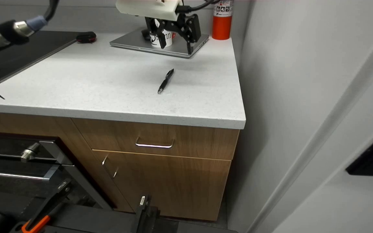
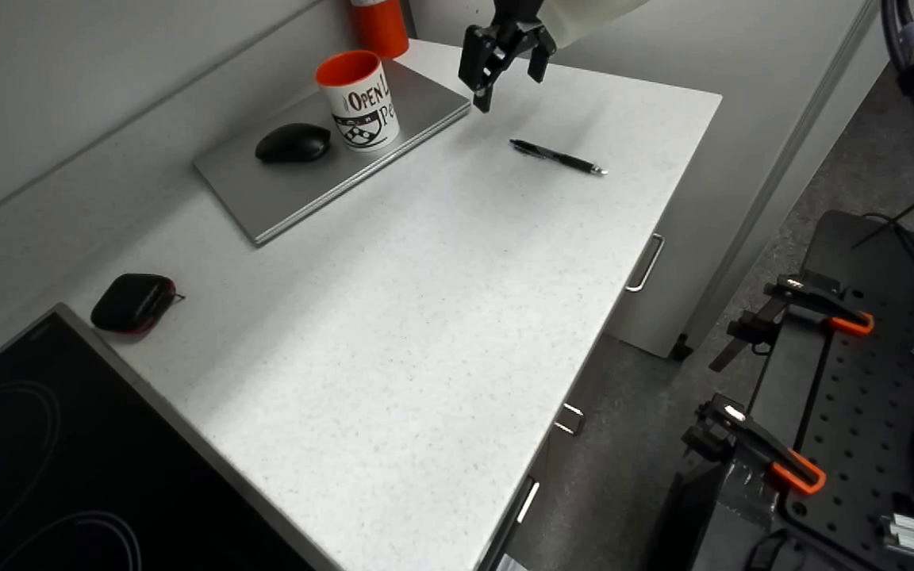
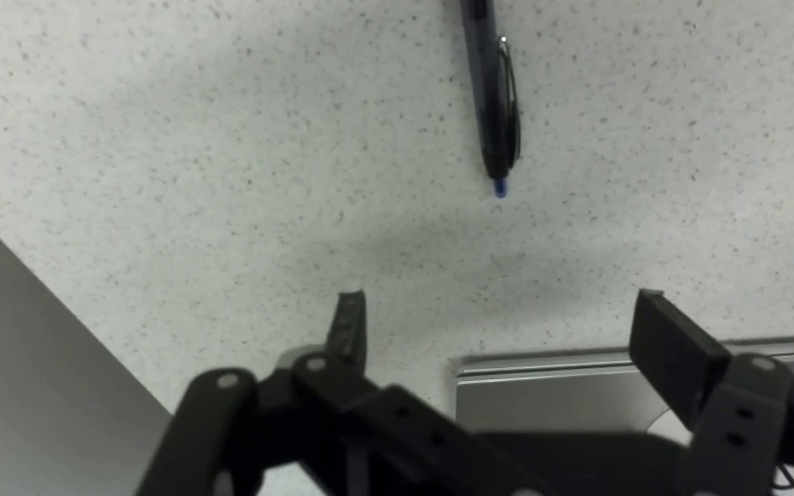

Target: Remove the pen from the mug

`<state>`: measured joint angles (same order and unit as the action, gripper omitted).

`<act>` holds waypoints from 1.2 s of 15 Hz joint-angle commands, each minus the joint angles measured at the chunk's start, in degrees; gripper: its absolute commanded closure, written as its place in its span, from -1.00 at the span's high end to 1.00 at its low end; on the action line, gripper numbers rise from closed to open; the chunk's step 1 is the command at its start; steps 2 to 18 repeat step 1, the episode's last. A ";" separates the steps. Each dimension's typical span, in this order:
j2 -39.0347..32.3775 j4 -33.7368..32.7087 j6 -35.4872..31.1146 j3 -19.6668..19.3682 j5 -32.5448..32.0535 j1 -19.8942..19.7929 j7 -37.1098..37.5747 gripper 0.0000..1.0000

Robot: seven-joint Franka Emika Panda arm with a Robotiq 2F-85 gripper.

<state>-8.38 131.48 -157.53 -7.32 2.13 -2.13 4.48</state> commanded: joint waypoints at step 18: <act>0.07 -0.07 0.18 0.82 -0.29 -0.85 0.20 1.00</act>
